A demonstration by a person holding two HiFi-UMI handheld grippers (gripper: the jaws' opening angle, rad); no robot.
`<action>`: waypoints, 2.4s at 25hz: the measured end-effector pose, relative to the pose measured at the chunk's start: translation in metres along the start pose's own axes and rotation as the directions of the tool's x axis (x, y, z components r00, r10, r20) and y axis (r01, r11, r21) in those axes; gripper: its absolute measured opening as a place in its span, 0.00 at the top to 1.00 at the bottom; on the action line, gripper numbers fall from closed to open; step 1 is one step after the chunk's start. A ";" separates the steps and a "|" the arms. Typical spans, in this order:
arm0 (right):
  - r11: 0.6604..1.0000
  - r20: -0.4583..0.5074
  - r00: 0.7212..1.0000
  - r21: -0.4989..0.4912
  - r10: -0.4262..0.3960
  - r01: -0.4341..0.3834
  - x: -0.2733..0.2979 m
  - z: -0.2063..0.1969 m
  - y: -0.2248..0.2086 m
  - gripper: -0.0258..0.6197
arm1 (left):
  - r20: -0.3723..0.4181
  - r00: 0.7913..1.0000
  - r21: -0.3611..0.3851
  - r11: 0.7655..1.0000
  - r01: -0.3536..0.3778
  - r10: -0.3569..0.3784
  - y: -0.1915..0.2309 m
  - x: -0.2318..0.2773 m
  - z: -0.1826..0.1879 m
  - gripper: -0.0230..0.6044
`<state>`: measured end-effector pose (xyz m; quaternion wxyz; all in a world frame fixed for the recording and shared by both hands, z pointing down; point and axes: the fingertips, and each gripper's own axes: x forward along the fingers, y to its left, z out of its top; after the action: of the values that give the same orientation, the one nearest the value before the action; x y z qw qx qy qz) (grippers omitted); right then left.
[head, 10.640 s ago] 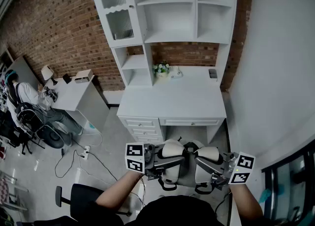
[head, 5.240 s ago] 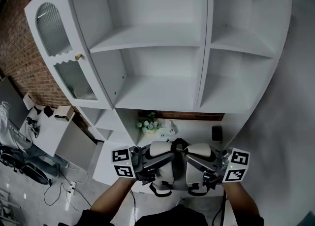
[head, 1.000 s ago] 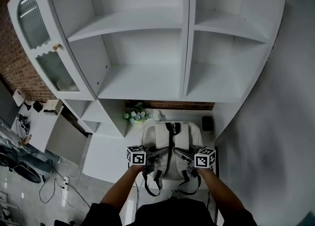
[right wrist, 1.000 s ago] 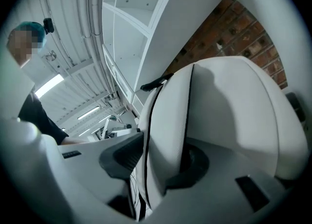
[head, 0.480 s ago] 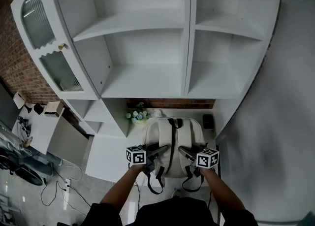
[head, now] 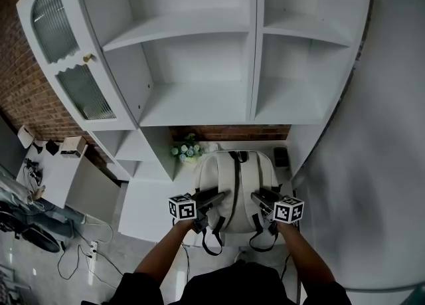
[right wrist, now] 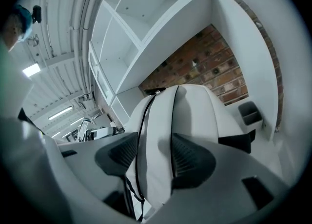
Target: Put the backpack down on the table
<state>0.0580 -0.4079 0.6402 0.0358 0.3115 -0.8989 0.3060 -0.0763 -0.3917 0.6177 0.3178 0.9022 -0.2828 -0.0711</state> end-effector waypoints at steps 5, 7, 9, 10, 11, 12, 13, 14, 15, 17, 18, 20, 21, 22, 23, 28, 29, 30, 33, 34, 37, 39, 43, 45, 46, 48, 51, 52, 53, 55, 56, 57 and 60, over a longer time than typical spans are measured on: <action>1.000 0.013 1.000 -0.007 -0.001 0.001 -0.005 0.003 0.010 0.62 | -0.031 1.000 0.047 0.999 -0.005 0.007 -0.008 -0.010 -0.008 0.62; 0.999 0.024 0.999 -0.016 -0.028 0.028 -0.008 0.003 0.011 0.62 | -0.024 1.000 0.028 1.000 -0.008 0.009 -0.009 -0.016 -0.011 0.62; 0.999 0.026 0.999 -0.021 -0.047 0.047 -0.011 -0.001 0.013 0.62 | -0.019 1.000 0.012 1.000 -0.011 0.011 -0.012 -0.024 -0.012 0.62; 0.999 0.023 0.999 -0.021 -0.049 0.049 -0.013 -0.004 0.015 0.62 | -0.018 1.000 0.008 1.000 -0.010 0.010 -0.013 -0.027 -0.013 0.62; 0.999 0.017 0.999 -0.022 -0.048 0.049 -0.014 -0.008 0.017 0.62 | -0.018 1.000 0.007 1.000 -0.009 0.009 -0.015 -0.030 -0.014 0.62; 0.999 0.010 0.999 -0.025 -0.048 0.048 -0.016 -0.012 0.020 0.62 | -0.018 1.000 0.009 1.000 -0.008 0.008 -0.016 -0.033 -0.015 0.62; 0.998 0.003 0.999 -0.031 -0.047 0.047 -0.017 -0.016 0.023 0.62 | -0.017 1.000 0.011 1.000 -0.007 0.007 -0.018 -0.035 -0.015 0.62; 0.998 -0.003 0.999 -0.039 -0.046 0.046 -0.019 -0.020 0.027 0.62 | -0.014 1.000 0.014 1.000 -0.005 0.006 -0.020 -0.038 -0.015 0.62; 0.998 -0.007 0.999 -0.047 -0.044 0.044 -0.019 -0.023 0.031 0.62 | -0.012 1.000 0.017 1.000 -0.005 0.005 -0.023 -0.040 -0.014 0.62; 0.997 -0.009 0.999 -0.064 -0.041 0.040 -0.020 -0.028 0.041 0.62 | -0.010 1.000 0.028 1.000 -0.005 0.006 -0.030 -0.045 -0.013 0.62; 0.997 -0.009 0.999 -0.072 -0.039 0.039 -0.020 -0.030 0.046 0.62 | -0.010 1.000 0.034 0.999 -0.003 0.004 -0.034 -0.047 -0.013 0.62; 0.995 -0.011 0.999 -0.092 -0.035 0.034 -0.022 -0.034 0.057 0.62 | 0.004 1.000 0.058 0.998 -0.005 0.004 -0.042 -0.051 -0.013 0.62; 0.994 -0.013 0.999 -0.107 -0.031 0.029 -0.023 -0.034 0.064 0.62 | 0.026 1.000 0.081 0.997 -0.019 0.017 -0.046 -0.054 -0.012 0.62; 0.992 -0.013 1.000 -0.127 -0.024 0.022 -0.025 -0.033 0.072 0.62 | 0.054 0.998 0.108 0.993 -0.041 0.035 -0.051 -0.057 -0.010 0.62; 0.989 -0.009 1.000 -0.148 -0.018 0.016 -0.028 -0.031 0.080 0.62 | 0.080 0.995 0.132 0.989 -0.062 0.052 -0.057 -0.061 -0.008 0.62; 0.970 0.034 0.999 -0.243 -0.006 0.014 -0.043 -0.023 0.130 0.62 | 0.086 0.994 0.184 0.979 -0.085 0.070 -0.100 -0.074 -0.020 0.62; 0.967 0.050 0.999 -0.254 -0.003 0.015 -0.046 -0.024 0.141 0.64 | 0.087 0.991 0.171 0.979 -0.112 0.098 -0.106 -0.078 -0.024 0.64; 0.965 0.067 0.998 -0.263 0.000 0.018 -0.049 -0.025 0.153 0.67 | 0.094 0.986 0.145 0.978 -0.151 0.139 -0.110 -0.083 -0.027 0.68; 0.954 0.111 0.993 -0.292 -0.028 0.059 -0.059 -0.034 0.184 0.72 | 0.144 0.961 0.070 0.967 -0.247 0.235 -0.126 -0.103 -0.027 0.76; 0.950 0.118 0.991 -0.299 -0.060 0.093 -0.062 -0.038 0.191 0.75 | 0.168 0.954 0.069 0.962 -0.264 0.250 -0.133 -0.110 -0.026 0.78; 0.942 0.130 0.981 -0.285 -0.147 0.179 -0.074 -0.056 0.209 0.85 | 0.211 0.932 0.124 0.937 -0.326 0.296 -0.153 -0.132 -0.032 0.90; 0.952 0.156 0.979 -0.256 -0.129 0.166 -0.083 -0.064 0.226 0.89 | 0.212 0.923 0.154 0.922 -0.355 0.320 -0.165 -0.142 -0.043 0.93; 0.950 0.207 0.957 -0.194 -0.206 0.246 -0.104 -0.078 0.249 0.91 | 0.216 0.925 0.182 0.918 -0.352 0.312 -0.195 -0.153 -0.068 0.94; 0.940 0.230 0.945 -0.197 -0.232 0.279 -0.110 -0.082 0.269 0.91 | 0.221 0.924 0.200 0.912 -0.357 0.313 -0.208 -0.161 -0.079 0.94; 0.933 0.243 0.940 -0.209 -0.239 0.292 -0.113 -0.083 0.279 0.91 | 0.226 0.921 0.215 0.906 -0.364 0.316 -0.215 -0.165 -0.083 0.94; 0.921 0.264 0.929 -0.220 -0.261 0.321 -0.120 -0.088 0.295 0.91 | 0.240 0.915 0.254 0.888 -0.383 0.325 -0.227 -0.171 -0.089 0.94; 0.899 0.281 0.911 -0.234 -0.302 0.371 -0.129 -0.101 0.310 0.92 | 0.261 0.907 0.315 0.859 -0.403 0.330 -0.245 -0.175 -0.095 0.94; 0.892 0.284 0.906 -0.238 -0.314 0.384 -0.131 -0.105 0.312 0.92 | 0.265 0.907 0.336 0.850 -0.405 0.327 -0.251 -0.174 -0.097 0.94; 0.886 0.288 0.901 -0.241 -0.325 0.397 -0.133 -0.108 0.312 0.92 | 0.269 0.907 0.357 0.841 -0.407 0.324 -0.257 -0.173 -0.099 0.94; 0.874 0.294 0.892 -0.249 -0.343 0.418 -0.137 -0.112 0.311 0.93 | 0.283 0.901 0.384 0.822 -0.421 0.329 -0.263 -0.174 -0.100 0.94; 0.868 0.297 0.888 -0.251 -0.352 0.428 -0.139 -0.113 0.310 0.93 | 0.289 0.896 0.390 0.813 -0.432 0.337 -0.264 -0.176 -0.099 0.94; 0.864 0.298 0.885 -0.253 -0.359 0.435 -0.141 -0.113 0.309 0.93 | 0.293 0.891 0.394 0.806 -0.443 0.347 -0.264 -0.177 -0.098 0.94; 0.847 0.285 0.887 -0.295 -0.364 0.443 -0.145 -0.115 0.310 0.93 | 0.299 0.877 0.398 0.786 -0.472 0.376 -0.267 -0.177 -0.098 0.94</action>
<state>-0.0200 -0.0723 0.5327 0.0557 0.5144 -0.8510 0.0896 -0.0688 -0.0710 0.5217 0.0726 0.8517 -0.5185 -0.0205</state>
